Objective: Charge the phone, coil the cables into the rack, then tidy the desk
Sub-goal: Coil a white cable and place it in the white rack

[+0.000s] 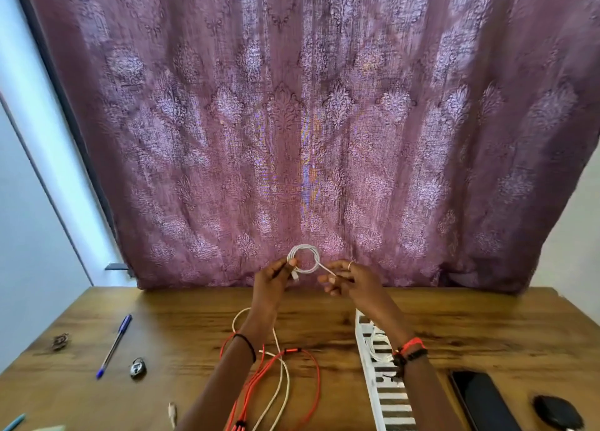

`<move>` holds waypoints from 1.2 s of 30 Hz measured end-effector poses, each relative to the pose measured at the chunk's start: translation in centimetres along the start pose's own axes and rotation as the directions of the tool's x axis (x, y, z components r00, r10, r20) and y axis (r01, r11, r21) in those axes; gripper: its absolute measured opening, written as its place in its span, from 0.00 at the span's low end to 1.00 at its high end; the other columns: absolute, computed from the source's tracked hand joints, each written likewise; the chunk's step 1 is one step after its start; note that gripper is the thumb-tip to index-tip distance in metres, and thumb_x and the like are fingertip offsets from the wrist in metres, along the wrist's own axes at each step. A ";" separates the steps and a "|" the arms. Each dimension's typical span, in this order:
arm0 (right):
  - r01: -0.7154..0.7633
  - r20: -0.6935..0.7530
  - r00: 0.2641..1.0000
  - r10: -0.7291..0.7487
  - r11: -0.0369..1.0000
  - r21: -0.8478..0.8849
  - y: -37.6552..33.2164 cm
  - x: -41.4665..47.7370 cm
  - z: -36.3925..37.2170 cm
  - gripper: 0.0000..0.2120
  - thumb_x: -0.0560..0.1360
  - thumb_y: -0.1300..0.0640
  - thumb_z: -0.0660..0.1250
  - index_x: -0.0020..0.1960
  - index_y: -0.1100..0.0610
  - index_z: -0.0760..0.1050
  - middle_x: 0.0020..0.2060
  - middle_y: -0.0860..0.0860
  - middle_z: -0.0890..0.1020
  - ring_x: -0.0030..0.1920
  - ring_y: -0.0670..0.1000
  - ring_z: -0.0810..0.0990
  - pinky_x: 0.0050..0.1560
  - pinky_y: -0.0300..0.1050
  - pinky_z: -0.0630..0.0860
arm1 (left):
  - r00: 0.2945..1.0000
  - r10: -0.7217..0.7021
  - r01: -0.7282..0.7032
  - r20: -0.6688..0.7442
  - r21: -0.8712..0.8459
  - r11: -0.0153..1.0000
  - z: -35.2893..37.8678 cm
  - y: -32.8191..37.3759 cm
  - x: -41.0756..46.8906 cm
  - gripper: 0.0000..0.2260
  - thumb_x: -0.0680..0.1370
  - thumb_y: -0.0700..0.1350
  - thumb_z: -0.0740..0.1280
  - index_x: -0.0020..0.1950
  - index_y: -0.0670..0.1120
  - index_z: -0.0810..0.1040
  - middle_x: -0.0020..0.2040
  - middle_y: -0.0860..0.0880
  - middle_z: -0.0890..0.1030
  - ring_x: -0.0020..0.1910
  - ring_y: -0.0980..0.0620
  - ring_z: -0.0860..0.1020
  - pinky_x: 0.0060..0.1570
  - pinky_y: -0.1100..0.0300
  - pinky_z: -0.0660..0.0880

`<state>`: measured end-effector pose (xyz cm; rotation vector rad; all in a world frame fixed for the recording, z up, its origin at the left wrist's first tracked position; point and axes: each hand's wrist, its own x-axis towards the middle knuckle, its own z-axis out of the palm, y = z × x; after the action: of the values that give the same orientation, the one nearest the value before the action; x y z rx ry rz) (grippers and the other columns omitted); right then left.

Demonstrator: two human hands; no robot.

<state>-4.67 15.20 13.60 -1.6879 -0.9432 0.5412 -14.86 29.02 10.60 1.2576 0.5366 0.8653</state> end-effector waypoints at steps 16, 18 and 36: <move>-0.033 -0.585 0.811 0.005 0.999 -0.038 1.3 0.1 4.0 0.09 0.70 0.62 0.71 0.50 0.61 0.80 0.42 0.54 0.85 0.44 0.52 0.83 0.47 0.46 0.78 | 0.977 -0.211 0.207 0.037 -0.400 0.893 4.4 -1.4 -3.3 0.05 0.78 0.37 0.63 0.47 0.40 0.80 0.41 0.45 0.80 0.39 0.53 0.77 0.37 0.65 0.76; -0.037 -0.609 0.792 0.050 0.999 0.035 1.6 0.0 4.2 0.09 0.70 0.60 0.71 0.50 0.62 0.79 0.42 0.54 0.84 0.43 0.52 0.82 0.47 0.48 0.78 | 0.973 -0.229 0.225 0.033 -0.372 0.900 4.6 -1.6 -3.6 0.05 0.78 0.39 0.64 0.46 0.42 0.80 0.39 0.46 0.79 0.37 0.54 0.75 0.38 0.64 0.74; -0.038 -0.472 0.878 0.078 0.995 0.094 2.5 -0.7 4.3 0.13 0.72 0.60 0.69 0.56 0.58 0.80 0.40 0.51 0.84 0.37 0.44 0.79 0.36 0.28 0.72 | 0.935 -0.356 0.320 0.007 -0.452 0.833 4.4 -2.2 -3.7 0.06 0.77 0.33 0.62 0.44 0.35 0.79 0.33 0.47 0.82 0.32 0.56 0.80 0.37 0.68 0.79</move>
<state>-7.52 16.90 9.82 -1.6710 -0.5055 0.1794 -13.09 23.28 9.15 0.6798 0.5626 0.6848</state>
